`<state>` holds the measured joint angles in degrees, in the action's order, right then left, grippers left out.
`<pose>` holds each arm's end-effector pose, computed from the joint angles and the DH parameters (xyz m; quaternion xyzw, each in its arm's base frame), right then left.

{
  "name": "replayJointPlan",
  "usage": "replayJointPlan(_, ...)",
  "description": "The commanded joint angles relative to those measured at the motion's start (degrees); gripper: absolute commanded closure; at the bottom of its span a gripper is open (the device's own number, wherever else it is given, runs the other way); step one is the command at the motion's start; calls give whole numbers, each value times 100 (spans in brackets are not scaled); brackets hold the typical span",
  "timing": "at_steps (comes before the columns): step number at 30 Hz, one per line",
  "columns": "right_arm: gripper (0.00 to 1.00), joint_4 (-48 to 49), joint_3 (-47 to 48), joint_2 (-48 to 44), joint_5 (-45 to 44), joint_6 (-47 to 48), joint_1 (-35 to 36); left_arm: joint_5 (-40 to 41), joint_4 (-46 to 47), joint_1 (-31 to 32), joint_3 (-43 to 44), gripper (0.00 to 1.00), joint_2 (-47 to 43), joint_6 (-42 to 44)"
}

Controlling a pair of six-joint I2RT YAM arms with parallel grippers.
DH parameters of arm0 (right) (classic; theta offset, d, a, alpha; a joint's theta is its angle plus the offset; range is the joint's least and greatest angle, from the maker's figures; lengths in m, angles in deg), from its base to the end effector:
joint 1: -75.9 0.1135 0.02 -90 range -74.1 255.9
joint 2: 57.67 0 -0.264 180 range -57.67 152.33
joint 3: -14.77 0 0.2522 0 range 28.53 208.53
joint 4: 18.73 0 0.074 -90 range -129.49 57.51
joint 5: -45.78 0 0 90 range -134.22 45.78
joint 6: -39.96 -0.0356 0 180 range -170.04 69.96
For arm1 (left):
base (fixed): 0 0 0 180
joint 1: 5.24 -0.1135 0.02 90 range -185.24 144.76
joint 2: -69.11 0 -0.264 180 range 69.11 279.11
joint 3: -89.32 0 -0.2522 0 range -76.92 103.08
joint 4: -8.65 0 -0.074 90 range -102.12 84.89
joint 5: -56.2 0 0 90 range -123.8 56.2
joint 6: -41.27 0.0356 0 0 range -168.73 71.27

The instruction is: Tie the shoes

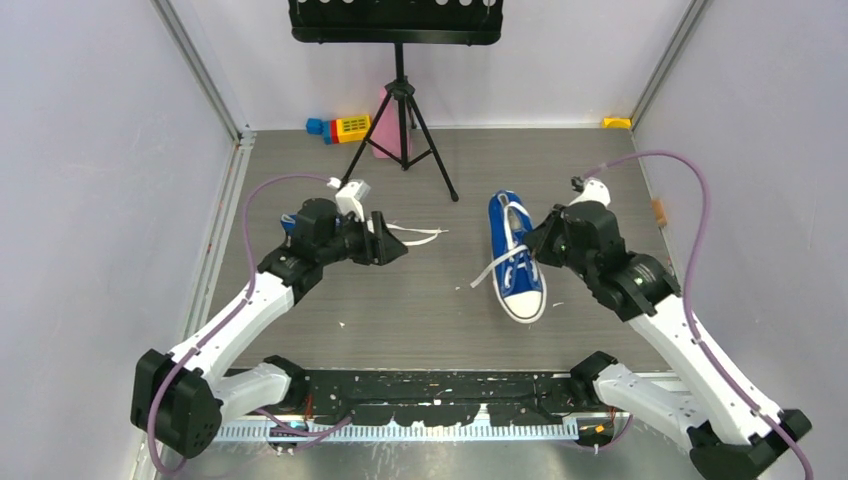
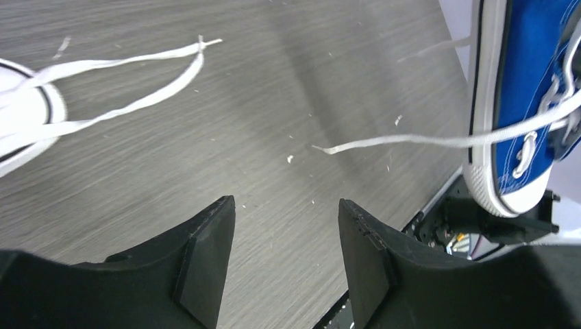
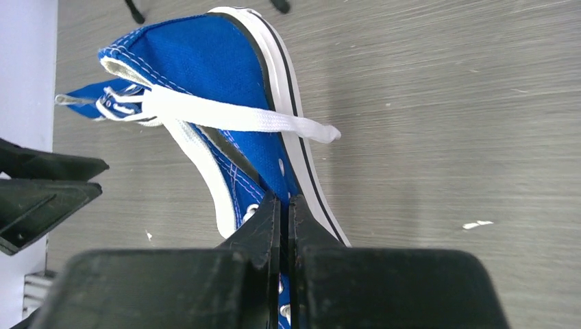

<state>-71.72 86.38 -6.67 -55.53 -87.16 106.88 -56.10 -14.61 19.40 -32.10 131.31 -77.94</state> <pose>0.1595 0.0876 0.3491 0.0941 0.8682 0.1970 0.4457 0.2161 -0.1140 0.2828 0.0678 0.8394 -0.3794 0.3832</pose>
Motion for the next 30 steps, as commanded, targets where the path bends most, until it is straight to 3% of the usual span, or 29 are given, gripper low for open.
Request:
replayJointPlan(1,100,-511,499,-619,-814,-47,-31,-170,501,337,-134,41,-258,179)
replayJointPlan(4,100,-866,398,-771,-856,-203,-31,-141,502,437,-289,41,-342,192)
replayJointPlan(7,100,-789,101,-855,-235,-468,-31,-207,504,499,-447,41,-410,281)
replayJointPlan(12,100,285,-546,-568,1011,-1160,-23,-162,525,601,-632,41,-424,454)
replayJointPlan(20,100,1666,-718,507,856,-1314,-31,-192,847,603,-868,41,-205,605)
replayJointPlan(28,100,1669,68,1127,656,-979,-130,-282,2479,1165,-840,40,1088,761)
replayJointPlan(30,100,1638,154,1140,709,-968,-183,-217,3195,1408,-901,35,1498,809)
